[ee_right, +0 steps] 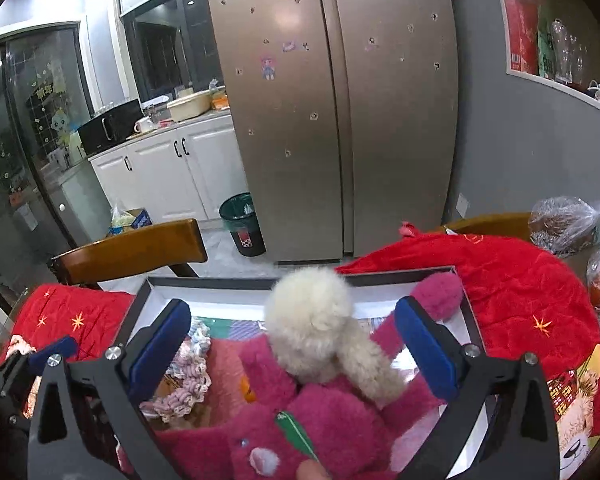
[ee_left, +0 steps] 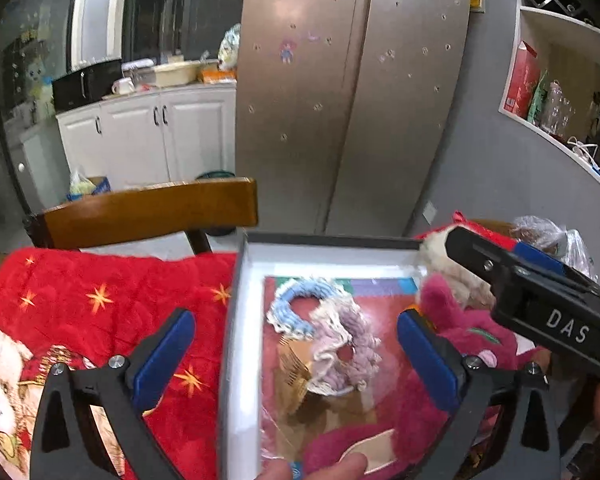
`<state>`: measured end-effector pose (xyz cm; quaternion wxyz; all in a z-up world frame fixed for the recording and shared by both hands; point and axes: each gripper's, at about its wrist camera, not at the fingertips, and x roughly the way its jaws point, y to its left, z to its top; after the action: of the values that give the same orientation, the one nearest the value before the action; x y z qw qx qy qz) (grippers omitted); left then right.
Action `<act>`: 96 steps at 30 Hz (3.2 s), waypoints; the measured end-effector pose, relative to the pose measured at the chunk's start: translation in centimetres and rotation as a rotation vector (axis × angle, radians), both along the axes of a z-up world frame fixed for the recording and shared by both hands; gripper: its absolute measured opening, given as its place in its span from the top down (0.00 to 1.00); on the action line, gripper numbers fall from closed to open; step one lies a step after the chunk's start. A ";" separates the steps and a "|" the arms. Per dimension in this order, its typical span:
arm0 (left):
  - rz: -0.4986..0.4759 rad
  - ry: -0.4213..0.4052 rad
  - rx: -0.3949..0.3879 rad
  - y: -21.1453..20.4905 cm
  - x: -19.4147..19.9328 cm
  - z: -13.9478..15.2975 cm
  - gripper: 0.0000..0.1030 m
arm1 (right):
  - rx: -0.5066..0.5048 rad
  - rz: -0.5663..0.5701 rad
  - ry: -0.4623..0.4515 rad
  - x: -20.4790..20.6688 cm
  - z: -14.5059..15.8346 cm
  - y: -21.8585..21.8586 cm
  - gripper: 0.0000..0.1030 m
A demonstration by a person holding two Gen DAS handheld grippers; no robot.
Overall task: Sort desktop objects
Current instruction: 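Open the left tool to drop the ring while the right tool releases the plush into the box, then move both open tools back over the bedspread, then lower the left tool toward the clear badge packet while the right tool approaches a mandarin orange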
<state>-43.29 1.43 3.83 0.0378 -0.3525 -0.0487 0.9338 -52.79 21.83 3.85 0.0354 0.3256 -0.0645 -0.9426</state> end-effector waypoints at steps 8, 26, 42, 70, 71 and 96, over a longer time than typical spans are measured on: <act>-0.012 0.072 0.063 -1.4 0.4 1.3 0.00 | -0.082 -0.024 0.135 1.7 2.5 0.9 0.00; 0.011 0.181 0.089 -3.5 7.4 11.6 0.00 | -0.255 0.102 0.361 13.0 12.7 2.6 0.00; -0.029 0.218 0.026 -3.8 22.5 14.2 0.00 | -0.109 0.103 0.412 30.2 17.0 2.1 0.00; -0.102 -0.148 -0.048 -0.9 33.6 -4.5 0.00 | 0.016 0.092 0.010 33.9 -4.1 2.1 0.00; -0.107 -0.160 -0.053 -0.9 33.5 -4.9 0.00 | 0.011 0.088 -0.001 33.7 -4.4 2.2 0.00; -0.100 -0.210 -0.109 -1.1 33.1 -7.5 0.00 | -0.094 0.085 -0.160 31.6 -7.0 3.3 0.19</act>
<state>-10.18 0.32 -3.66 0.0600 -0.4520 0.0159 0.8898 -21.19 25.09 -3.12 0.0855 0.4002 -0.0975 -0.9072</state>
